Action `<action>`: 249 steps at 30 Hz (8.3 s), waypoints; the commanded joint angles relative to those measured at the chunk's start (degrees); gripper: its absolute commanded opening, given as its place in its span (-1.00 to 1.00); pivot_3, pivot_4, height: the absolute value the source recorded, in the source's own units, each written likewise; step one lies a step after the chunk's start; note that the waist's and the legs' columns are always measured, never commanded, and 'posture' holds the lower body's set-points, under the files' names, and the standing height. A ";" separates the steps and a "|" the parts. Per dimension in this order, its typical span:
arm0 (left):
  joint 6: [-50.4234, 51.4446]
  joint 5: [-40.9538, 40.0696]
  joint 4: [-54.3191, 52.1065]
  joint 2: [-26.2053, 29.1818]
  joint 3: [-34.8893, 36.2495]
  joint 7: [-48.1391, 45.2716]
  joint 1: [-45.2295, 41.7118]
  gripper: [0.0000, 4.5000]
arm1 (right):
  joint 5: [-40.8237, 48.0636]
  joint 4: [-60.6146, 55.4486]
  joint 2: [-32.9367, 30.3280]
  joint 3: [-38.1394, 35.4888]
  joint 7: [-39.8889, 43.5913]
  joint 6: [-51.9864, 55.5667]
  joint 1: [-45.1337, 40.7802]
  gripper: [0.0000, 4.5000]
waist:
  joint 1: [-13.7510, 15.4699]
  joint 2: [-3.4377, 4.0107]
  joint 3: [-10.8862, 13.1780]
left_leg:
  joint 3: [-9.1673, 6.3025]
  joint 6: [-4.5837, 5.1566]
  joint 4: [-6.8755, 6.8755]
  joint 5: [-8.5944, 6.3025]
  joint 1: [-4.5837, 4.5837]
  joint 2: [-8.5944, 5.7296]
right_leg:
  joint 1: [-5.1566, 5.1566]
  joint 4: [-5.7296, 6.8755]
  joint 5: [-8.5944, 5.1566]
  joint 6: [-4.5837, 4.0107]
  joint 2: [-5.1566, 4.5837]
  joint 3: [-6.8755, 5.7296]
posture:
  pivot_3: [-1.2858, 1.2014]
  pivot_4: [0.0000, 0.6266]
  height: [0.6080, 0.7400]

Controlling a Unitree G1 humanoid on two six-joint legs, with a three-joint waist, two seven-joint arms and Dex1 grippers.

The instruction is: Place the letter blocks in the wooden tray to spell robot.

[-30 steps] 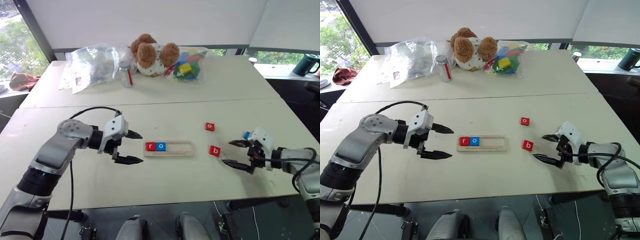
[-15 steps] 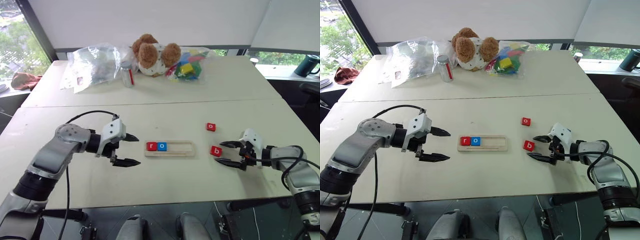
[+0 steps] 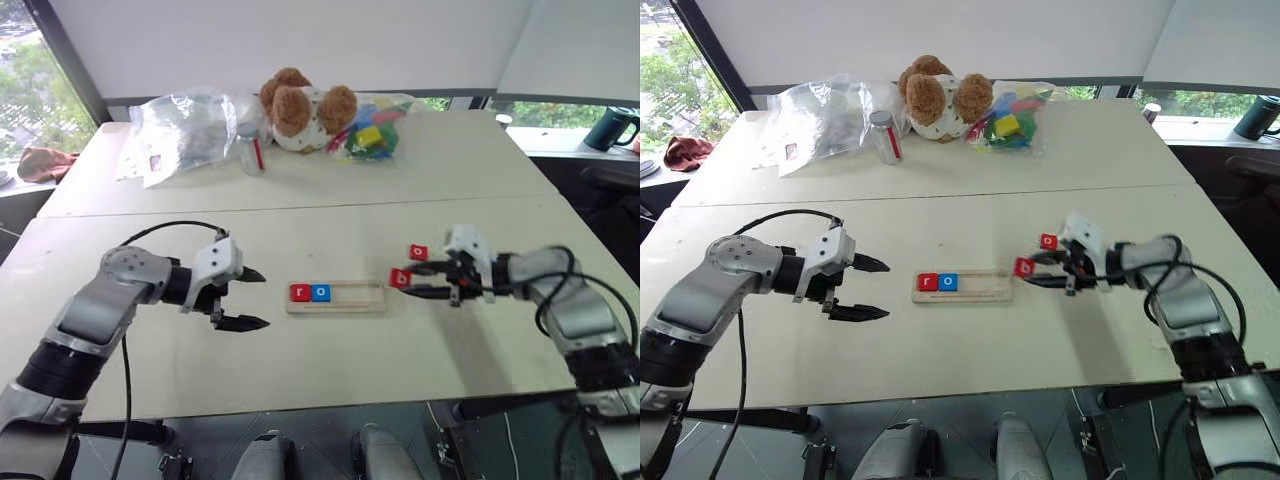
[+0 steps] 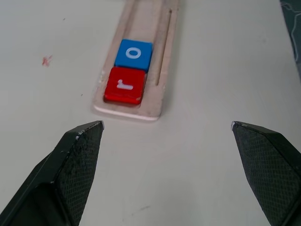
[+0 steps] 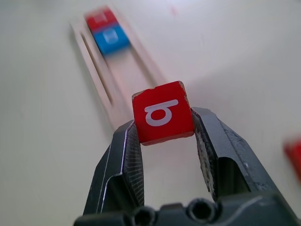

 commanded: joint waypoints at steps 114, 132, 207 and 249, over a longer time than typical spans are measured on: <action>1.40 -0.88 -1.35 -7.20 1.42 4.28 -4.45 1.00 | -14.75 -20.30 39.61 -20.75 -65.14 48.92 3.02 0.99 | -0.23 0.04 -0.05 | 0.04 -0.32 0.04 0.22 -0.87 -0.17 | -1.03 0.68 0.01 0.01 -0.02 -0.02 | 0.03 -0.52 1.00; 3.24 -1.89 -6.07 -7.13 2.72 7.59 0.05 1.00 | -15.26 -7.37 35.47 -13.82 -67.57 34.43 3.17 -0.50 | -0.25 0.00 -0.07 | 0.02 -0.23 0.00 0.16 0.06 -0.12 | -0.10 0.42 0.00 -0.01 -0.04 0.02 | 0.03 -0.52 1.00; 0.52 2.19 2.05 -3.15 3.65 5.52 1.31 1.00 | -5.02 30.04 3.19 -1.56 8.14 -17.98 -11.20 -0.49 | -0.46 0.02 0.04 | 0.11 -0.03 -0.02 0.01 -0.04 -0.02 | -0.03 -0.07 0.00 0.00 -0.11 0.04 | 0.03 -0.52 1.00; 0.27 2.18 -0.72 -6.49 2.91 9.46 4.35 1.00 | -20.30 54.70 20.49 11.30 12.41 -29.75 -31.92 -0.49 | -0.33 0.03 0.04 | 0.04 -0.46 -0.04 0.24 -0.27 -0.14 | -0.26 -0.06 0.01 0.00 -0.20 -0.12 | 0.03 -0.52 1.00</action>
